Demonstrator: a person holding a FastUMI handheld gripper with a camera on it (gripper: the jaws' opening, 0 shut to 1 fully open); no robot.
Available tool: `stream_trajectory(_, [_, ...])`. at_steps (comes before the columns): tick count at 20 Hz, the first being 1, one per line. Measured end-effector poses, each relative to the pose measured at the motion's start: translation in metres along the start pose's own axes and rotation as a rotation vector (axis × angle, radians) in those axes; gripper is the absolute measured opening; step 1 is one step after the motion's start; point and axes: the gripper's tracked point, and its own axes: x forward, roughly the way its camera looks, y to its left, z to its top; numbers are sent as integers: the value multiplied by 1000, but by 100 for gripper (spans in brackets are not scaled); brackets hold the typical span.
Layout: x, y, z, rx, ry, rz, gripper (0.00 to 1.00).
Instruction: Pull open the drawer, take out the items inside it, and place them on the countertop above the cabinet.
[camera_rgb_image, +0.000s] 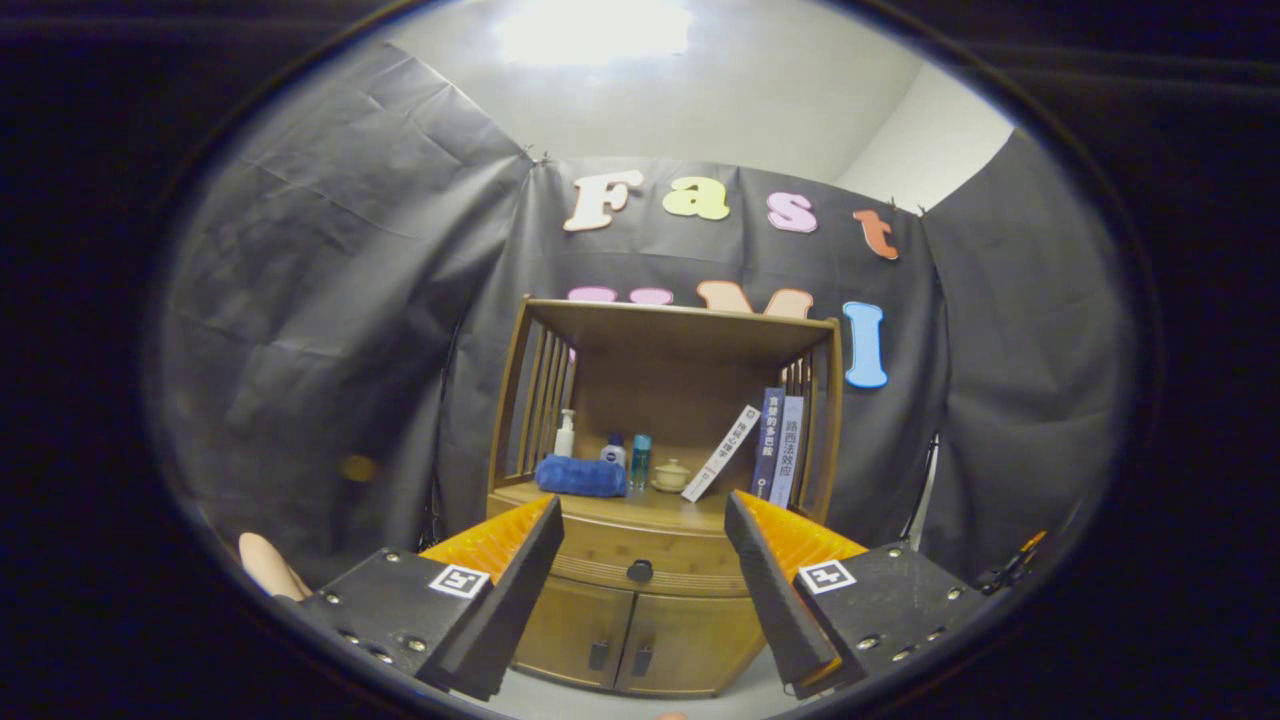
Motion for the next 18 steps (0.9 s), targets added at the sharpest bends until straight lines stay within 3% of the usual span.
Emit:
stream_trajectory(7, [5, -5, -12, -19, 17, -9, 97])
stream_trajectory(10, [28, -6, -35, -63, 21, -12, 97])
stream_trajectory(15, [100, 2, -109, -100, 64, 17, 97])
stream_trajectory(18, [146, 4, -173, -45, 167, 18, 97])
